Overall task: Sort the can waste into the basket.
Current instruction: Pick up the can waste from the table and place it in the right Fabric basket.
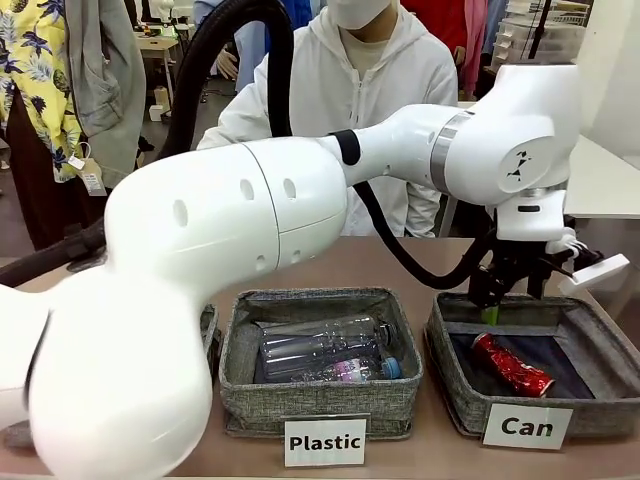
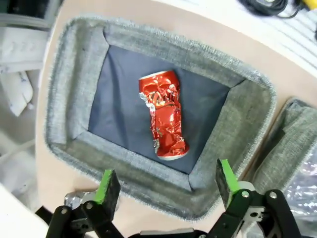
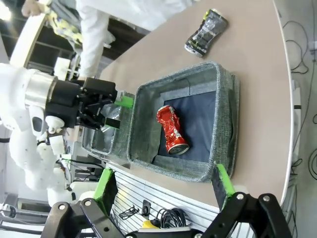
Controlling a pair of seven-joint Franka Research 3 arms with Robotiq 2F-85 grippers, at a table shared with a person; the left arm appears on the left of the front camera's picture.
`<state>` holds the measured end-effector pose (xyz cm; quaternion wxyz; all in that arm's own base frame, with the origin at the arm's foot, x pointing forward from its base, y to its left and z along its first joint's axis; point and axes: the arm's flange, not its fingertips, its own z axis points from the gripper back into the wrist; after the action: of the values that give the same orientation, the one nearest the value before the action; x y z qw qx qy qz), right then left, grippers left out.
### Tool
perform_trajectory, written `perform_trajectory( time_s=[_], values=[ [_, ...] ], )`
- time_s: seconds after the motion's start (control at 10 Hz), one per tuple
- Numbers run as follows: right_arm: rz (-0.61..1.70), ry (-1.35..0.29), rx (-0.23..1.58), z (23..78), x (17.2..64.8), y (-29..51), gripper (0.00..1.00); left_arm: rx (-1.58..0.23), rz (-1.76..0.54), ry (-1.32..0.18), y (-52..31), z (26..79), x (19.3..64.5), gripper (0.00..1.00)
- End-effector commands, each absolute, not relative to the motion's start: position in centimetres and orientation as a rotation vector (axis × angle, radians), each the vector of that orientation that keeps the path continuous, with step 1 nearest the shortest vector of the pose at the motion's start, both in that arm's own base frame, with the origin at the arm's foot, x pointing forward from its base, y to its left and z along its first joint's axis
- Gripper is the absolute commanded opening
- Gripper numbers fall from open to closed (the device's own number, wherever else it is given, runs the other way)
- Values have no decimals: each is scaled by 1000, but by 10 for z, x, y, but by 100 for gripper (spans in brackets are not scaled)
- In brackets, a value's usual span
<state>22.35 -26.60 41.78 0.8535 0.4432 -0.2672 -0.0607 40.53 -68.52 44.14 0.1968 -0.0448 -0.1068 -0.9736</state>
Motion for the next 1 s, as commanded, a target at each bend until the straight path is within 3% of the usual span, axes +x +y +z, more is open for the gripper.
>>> perform_trajectory(
  time_s=[0.0,0.2,0.3,0.6,0.7,0.9],
  values=[
    [-121,-553,922,419,224,-266,100,-75,-2717,-314,-709,462,431,100],
    [-128,-562,932,418,224,-266,100,-148,-2697,-317,-695,473,428,100],
    [-97,-554,942,419,228,-262,100,-113,-2690,-249,-680,479,424,100],
    [-73,-466,942,414,275,-226,100,-44,-2597,183,-592,473,413,100],
    [-16,-427,928,416,288,-211,100,-70,-2555,248,-567,465,410,100],
    [64,-399,939,426,312,-180,100,-103,-2497,203,-533,459,400,100]
  ],
)
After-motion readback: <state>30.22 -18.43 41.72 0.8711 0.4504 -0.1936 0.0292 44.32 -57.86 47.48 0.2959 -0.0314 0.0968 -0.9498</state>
